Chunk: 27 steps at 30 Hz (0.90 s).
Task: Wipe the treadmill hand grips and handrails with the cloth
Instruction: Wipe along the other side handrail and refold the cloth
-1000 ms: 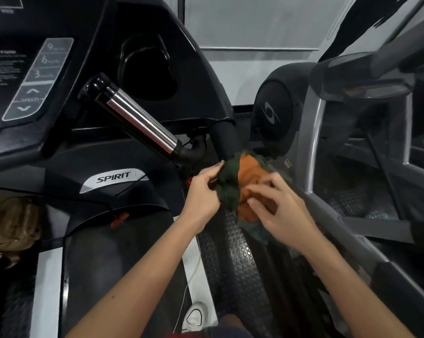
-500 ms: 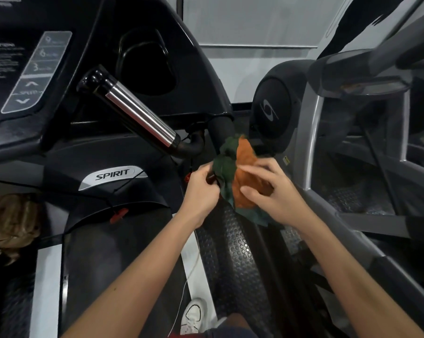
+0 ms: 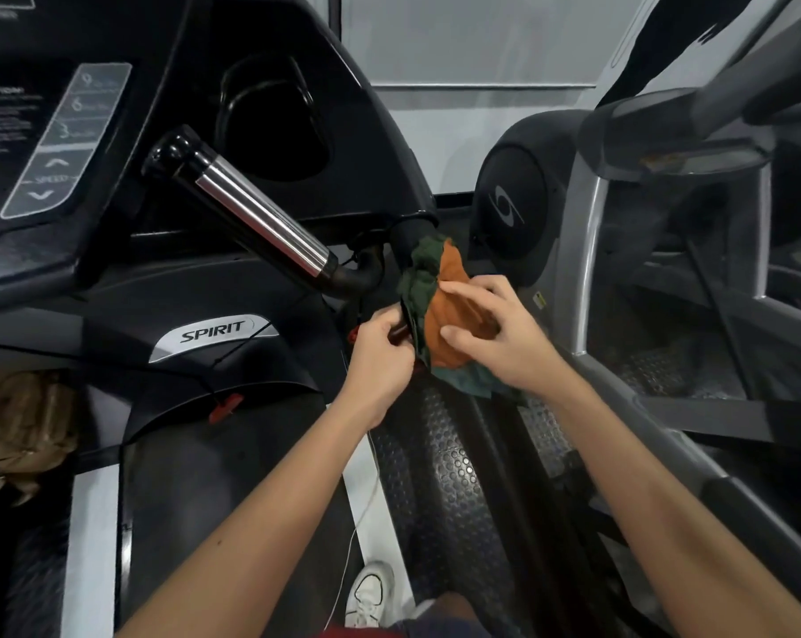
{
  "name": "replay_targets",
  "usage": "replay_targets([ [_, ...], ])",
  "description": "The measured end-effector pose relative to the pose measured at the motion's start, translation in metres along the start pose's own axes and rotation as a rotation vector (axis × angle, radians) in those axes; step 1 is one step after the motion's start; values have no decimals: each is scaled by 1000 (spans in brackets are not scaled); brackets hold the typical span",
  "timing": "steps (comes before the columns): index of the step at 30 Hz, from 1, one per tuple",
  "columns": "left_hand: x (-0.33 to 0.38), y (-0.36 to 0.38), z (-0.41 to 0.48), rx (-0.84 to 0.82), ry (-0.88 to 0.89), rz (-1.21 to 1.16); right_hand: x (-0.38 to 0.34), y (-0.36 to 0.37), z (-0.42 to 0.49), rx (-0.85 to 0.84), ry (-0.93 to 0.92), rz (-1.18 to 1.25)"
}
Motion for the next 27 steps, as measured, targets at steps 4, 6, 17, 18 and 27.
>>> replay_targets([
  [4,3,3,-2,-11,-15,-46,0,-9,-28,78,-31,16],
  [6,6,4,-3,-6,-23,-65,2,-10,-51,67,-13,14],
  [17,3,9,-7,-17,-37,-111,28,-10,13,93,217,432],
  [18,3,9,-8,-21,-42,-124,34,-8,15,94,267,526],
  [27,1,8,-7,-23,-51,-152,74,4,-34,170,491,657],
])
Point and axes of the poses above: each hand's wrist, its own z-axis towards the middle knuckle, its own y-axis out of the palm, x = y × z, the point moved 10 cm from there along z, towards the middle knuckle, and after that the axes turned 3 degrees about y, right-handed, at the moved point
